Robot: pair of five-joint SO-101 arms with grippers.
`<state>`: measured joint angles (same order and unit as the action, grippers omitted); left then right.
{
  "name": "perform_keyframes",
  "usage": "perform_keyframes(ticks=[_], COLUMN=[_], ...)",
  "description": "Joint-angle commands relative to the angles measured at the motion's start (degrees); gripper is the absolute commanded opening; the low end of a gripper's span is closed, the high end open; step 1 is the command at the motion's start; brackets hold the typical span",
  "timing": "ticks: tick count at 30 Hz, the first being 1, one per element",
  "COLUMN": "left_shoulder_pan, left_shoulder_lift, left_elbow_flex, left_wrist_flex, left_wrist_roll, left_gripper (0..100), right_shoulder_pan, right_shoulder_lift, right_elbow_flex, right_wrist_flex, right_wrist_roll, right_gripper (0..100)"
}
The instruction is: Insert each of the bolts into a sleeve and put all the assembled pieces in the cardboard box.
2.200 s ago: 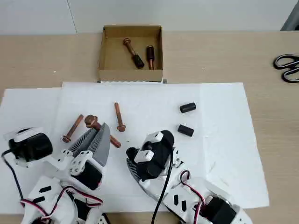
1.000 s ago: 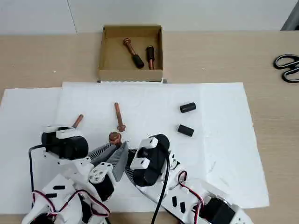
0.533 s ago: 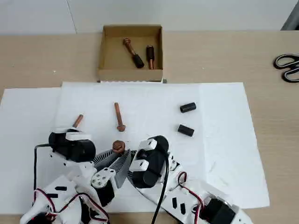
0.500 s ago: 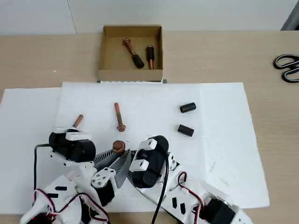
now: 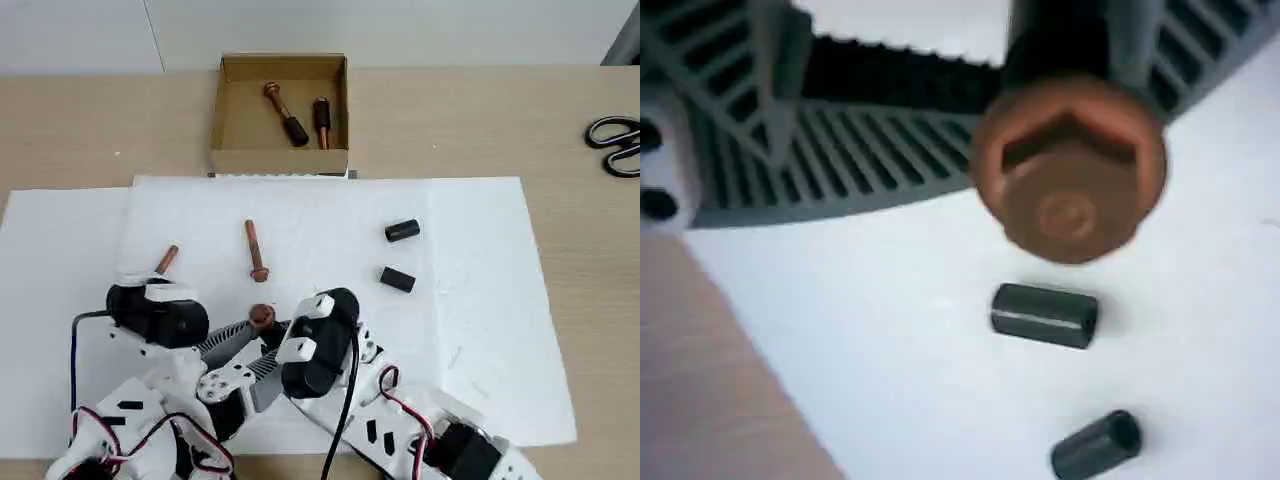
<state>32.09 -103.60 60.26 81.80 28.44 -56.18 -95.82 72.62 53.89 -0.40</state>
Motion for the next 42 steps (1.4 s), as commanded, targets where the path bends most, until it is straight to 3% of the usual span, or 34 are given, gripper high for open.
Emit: perform_keyframes(ticks=[1,12,17,19,26,34,42], left_shoulder_pan=[-4.84,-6.68,-6.77,-6.95,-22.68,-37.27,-40.18], left_shoulder_lift=[-0.26,-0.26,-0.26,-0.35,-0.44,-0.44,-0.44], left_elbow_flex=[-0.57,-5.05,-9.36,-10.15,-9.8,-0.66,9.98], left_wrist_flex=[0.0,2.46,2.2,1.41,-1.85,-2.55,-4.92], left_wrist_roll=[-4.04,-5.1,-5.1,-5.01,-5.45,-13.63,-21.01], left_gripper=[20,20,1,2,1,1,1], right_shoulder_pan=[0.04,0.04,0.13,1.63,10.68,22.64,25.63], right_shoulder_lift=[-0.4,-0.84,-0.84,-0.48,-0.4,-0.22,15.6], right_elbow_flex=[-0.7,1.05,1.05,1.05,3.6,3.78,-7.38], right_wrist_flex=[-1.36,-1.45,-1.45,-1.54,-1.36,-1.71,-6.46], right_wrist_roll=[0.18,0.18,0.18,0.18,0.18,0.0,-3.25], right_gripper=[0.3,0.3,0.3,0.3,0.3,0.3,0.3])
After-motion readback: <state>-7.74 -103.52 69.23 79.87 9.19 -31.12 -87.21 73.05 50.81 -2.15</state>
